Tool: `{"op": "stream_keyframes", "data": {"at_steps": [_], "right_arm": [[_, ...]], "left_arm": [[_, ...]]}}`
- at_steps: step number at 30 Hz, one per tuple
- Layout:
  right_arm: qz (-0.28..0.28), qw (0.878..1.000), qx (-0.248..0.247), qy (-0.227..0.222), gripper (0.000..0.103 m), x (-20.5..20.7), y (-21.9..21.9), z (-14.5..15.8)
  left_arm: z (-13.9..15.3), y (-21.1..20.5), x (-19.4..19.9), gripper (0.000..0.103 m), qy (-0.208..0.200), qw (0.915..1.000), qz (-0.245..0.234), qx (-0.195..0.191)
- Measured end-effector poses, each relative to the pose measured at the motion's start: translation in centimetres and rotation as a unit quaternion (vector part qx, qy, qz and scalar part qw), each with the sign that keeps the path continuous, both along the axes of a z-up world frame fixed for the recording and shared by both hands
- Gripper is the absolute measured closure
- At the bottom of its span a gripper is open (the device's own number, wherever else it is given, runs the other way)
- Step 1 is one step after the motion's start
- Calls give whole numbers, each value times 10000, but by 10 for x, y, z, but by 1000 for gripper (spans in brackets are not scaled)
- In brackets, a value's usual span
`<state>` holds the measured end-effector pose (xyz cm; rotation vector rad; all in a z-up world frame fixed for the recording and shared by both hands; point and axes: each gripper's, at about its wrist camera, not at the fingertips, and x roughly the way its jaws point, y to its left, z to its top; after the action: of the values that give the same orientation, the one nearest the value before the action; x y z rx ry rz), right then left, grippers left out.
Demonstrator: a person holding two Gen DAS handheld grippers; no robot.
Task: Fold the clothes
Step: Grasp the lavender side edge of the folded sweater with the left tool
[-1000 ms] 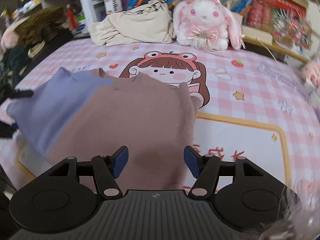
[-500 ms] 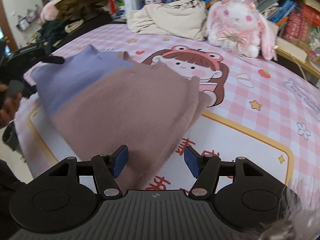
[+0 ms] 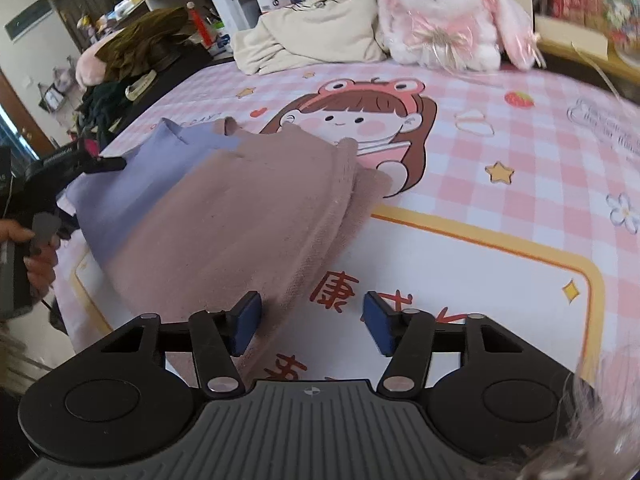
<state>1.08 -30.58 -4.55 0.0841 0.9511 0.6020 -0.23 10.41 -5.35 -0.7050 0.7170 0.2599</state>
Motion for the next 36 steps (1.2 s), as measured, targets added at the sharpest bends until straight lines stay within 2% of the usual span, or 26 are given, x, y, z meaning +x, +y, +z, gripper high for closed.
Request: {"op": "stream_keyframes", "data": {"at_steps": [2, 7, 16, 17, 18, 20, 21, 24, 36], "right_arm": [[-1, 9998, 130, 131, 61, 3, -2, -3], [-9, 9991, 273, 333, 63, 6, -5, -7], [37, 9993, 254, 270, 63, 6, -5, -8], [39, 9993, 247, 266, 63, 6, -4, -7], [43, 9994, 241, 264, 63, 6, -4, -7], [57, 9994, 225, 256, 63, 5, -4, -7], [62, 9994, 213, 251, 63, 5, -4, -7], [83, 9995, 180, 239, 63, 5, -3, -7], [137, 9997, 103, 199, 63, 6, 1, -6]], "left_arm": [[0, -1, 1, 1, 19, 10000, -7, 46], [0, 0, -2, 7, 30, 10000, 38, 52], [-5, 19, -18, 31, -121, 9969, 568, -527], [-5, 20, -20, 41, -113, 9963, 633, -569], [-7, 23, -22, 56, -112, 9955, 689, -639], [-11, 28, -26, 71, -118, 9935, 791, -816], [-13, 31, -28, 73, -121, 9923, 842, -904], [-18, 37, -32, 77, -131, 9893, 946, -1099], [-12, 27, -31, 76, -237, 9945, 749, -692]]}}
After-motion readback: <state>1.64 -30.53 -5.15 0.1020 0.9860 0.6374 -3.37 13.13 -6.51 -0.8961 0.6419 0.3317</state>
